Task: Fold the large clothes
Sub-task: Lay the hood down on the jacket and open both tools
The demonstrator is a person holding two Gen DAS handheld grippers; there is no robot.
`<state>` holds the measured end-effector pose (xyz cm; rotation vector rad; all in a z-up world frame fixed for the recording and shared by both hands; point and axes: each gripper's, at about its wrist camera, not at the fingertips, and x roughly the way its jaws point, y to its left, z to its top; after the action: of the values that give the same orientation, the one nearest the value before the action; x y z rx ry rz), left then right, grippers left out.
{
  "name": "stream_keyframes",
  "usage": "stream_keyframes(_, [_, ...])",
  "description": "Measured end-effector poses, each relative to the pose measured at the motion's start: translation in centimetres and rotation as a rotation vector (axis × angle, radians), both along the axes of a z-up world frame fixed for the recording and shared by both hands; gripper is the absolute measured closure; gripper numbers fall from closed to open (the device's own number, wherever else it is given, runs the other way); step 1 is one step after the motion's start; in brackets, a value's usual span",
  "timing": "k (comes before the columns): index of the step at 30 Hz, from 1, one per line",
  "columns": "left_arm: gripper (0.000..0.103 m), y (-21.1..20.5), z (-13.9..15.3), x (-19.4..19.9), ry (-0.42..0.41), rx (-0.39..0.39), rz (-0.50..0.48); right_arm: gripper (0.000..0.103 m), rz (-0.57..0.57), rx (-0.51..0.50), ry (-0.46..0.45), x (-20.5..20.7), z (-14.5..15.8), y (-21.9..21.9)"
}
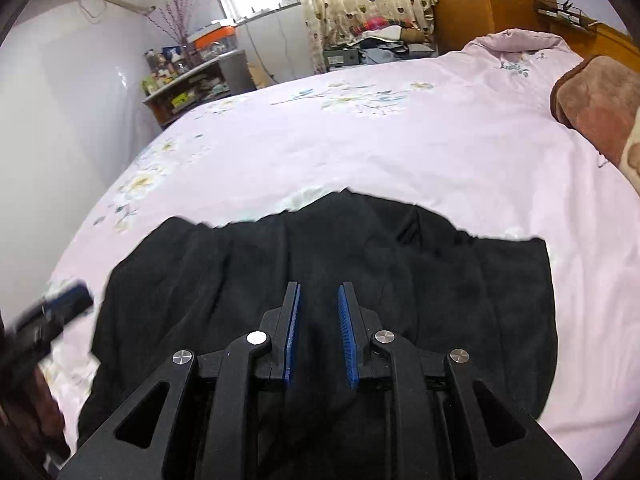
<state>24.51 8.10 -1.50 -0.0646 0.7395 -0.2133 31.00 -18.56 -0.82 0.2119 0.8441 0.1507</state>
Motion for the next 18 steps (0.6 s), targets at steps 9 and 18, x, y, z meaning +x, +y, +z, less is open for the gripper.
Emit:
stream_keyframes(9, [0.058,1.1,-8.1,1.8,0.075,0.032,0.059,0.085,-0.037,0.004,0.075,0.0,-7.1,-3.5])
stream_keyframes(18, [0.06,1.1,-1.8,-3.1,0.007,-0.085,-0.026,0.083,0.016,0.008,-0.035,-3.6,0.3,-1.2])
